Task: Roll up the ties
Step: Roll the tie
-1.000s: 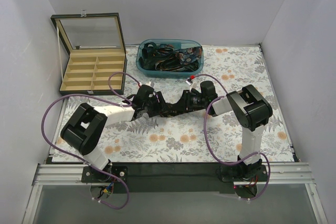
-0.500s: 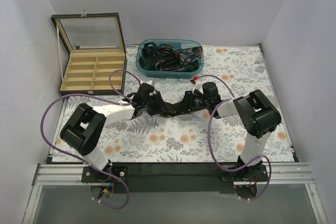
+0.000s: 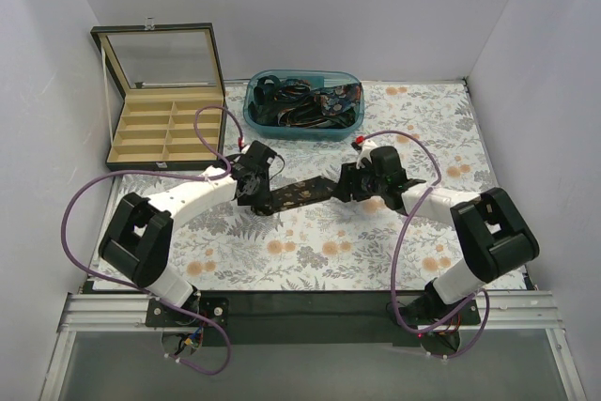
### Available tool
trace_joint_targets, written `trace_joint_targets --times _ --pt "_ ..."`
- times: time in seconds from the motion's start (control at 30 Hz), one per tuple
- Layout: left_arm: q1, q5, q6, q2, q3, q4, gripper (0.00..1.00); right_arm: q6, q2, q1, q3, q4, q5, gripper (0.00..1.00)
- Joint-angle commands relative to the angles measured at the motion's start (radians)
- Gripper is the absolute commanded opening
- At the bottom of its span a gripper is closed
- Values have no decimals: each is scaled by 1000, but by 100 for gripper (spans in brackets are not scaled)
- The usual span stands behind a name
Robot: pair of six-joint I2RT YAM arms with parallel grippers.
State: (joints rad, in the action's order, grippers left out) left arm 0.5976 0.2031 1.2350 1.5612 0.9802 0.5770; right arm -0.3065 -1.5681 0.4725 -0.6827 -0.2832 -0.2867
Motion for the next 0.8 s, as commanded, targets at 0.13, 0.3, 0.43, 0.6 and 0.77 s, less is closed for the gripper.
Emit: trace_joint_targets --times 0.13,0.3,0.43,0.6,0.77 --pt "-4 318 -68 31 138 306 22 67 75 2 5 156 193 56" --pt "-4 250 -118 11 132 267 23 72 43 5 -49 145 74 57" --pt "-4 220 -120 -15 114 227 23 76 -23 29 -127 102 12 57" --pt "-4 217 -120 -15 104 213 23 87 -148 60 -236 79 18 55" --pt "-4 205 -123 -27 94 190 23 87 -268 71 -342 65 1 53"
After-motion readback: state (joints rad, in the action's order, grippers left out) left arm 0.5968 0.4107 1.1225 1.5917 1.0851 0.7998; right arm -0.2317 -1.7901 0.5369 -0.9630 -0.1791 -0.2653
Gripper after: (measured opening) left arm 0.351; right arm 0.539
